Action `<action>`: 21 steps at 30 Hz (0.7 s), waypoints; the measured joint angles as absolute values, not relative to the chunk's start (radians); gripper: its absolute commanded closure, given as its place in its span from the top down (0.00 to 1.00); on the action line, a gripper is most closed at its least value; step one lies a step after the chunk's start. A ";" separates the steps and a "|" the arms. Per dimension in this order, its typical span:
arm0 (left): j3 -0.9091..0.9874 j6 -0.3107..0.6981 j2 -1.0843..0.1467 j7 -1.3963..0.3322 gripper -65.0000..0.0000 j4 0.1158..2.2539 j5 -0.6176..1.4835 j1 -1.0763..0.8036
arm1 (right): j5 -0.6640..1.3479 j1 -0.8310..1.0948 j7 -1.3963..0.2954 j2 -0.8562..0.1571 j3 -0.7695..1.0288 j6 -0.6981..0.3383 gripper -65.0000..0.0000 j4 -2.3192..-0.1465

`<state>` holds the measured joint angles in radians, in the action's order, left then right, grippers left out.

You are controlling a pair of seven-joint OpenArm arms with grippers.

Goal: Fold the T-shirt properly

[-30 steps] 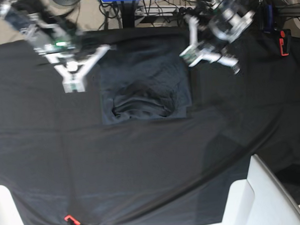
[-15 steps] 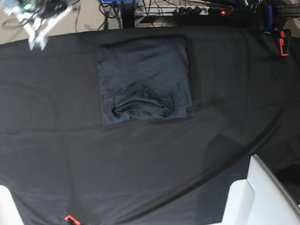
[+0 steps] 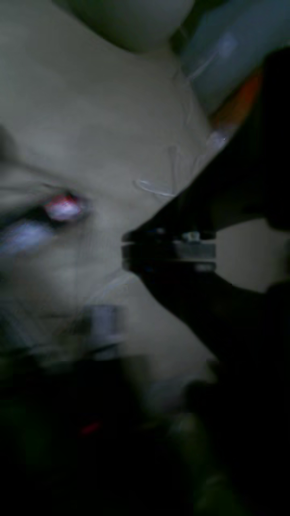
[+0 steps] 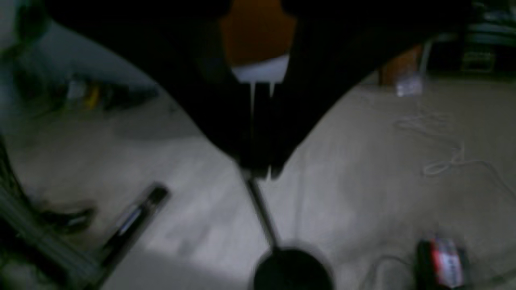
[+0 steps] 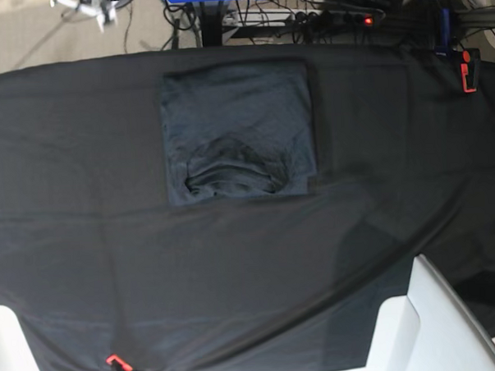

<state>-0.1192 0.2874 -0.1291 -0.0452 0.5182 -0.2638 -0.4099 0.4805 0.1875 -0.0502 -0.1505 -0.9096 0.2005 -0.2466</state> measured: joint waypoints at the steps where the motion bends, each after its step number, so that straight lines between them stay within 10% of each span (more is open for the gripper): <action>1: -0.125 0.287 -0.115 0.006 0.00 0.338 -0.263 -0.318 | 0.479 0.166 0.073 -0.119 -0.916 0.131 0.00 -0.116; 6: -0.118 0.287 -0.091 0.436 0.00 0.011 -0.248 -0.189 | 0.479 0.166 0.409 -0.133 -0.920 0.001 0.00 -0.001; 14: -0.119 0.287 -0.119 0.356 0.00 0.132 -0.123 -0.226 | 0.483 0.160 0.351 -0.133 -0.893 0.006 0.01 -0.093; 21: -0.130 0.287 -0.129 0.369 0.00 0.119 -0.157 -0.145 | 0.483 0.166 0.350 -0.087 -0.531 -0.002 0.01 -0.123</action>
